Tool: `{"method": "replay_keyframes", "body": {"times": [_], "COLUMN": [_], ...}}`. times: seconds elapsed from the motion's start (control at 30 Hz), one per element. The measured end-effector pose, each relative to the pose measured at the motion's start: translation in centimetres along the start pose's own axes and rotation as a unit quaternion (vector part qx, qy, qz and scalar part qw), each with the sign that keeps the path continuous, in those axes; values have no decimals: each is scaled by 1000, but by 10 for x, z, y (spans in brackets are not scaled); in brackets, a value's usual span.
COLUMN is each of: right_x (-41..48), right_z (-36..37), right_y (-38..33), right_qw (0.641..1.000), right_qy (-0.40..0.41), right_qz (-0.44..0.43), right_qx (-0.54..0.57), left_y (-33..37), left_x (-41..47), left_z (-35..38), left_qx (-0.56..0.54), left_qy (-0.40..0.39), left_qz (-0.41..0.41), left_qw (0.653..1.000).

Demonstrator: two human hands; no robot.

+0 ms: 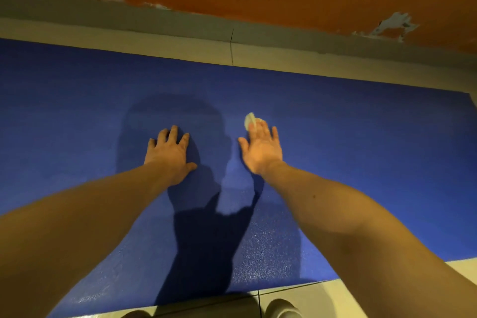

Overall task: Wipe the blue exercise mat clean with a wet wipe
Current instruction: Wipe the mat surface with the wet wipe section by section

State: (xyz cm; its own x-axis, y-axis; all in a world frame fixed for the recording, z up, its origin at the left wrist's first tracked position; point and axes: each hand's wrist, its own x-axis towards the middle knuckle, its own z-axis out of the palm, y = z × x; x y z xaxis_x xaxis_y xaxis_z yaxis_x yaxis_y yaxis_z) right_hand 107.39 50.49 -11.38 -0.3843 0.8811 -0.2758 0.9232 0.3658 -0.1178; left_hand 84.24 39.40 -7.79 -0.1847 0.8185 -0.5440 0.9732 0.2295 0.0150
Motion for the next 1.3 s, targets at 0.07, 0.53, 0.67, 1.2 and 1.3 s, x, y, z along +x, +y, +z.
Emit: {"method": "replay_keyframes", "body": {"times": [0.07,0.53,0.67,1.2,1.3], "right_x": [-4,-59,-56,-102,-103], "right_z": [-6,24,16,32,25], "right_y": [28,-81,-25,-70,-26], "right_qw": [996,998,999,998,999], "right_qy": [-34,-17,-6,-35,-17], "right_qz": [81,-66,-24,-45,-11], "right_qx": [-21,6,25,-1,28], "left_y": [0,0,1,4,4], "left_x": [-7,-34,-39,-60,-68], "left_z": [3,14,15,25,28], "left_qx": [7,35,33,65,71], "left_qy": [-6,-15,-29,-32,-41], "left_qz": [6,5,8,5,12], "left_qw": [1000,999,999,997,997]}}
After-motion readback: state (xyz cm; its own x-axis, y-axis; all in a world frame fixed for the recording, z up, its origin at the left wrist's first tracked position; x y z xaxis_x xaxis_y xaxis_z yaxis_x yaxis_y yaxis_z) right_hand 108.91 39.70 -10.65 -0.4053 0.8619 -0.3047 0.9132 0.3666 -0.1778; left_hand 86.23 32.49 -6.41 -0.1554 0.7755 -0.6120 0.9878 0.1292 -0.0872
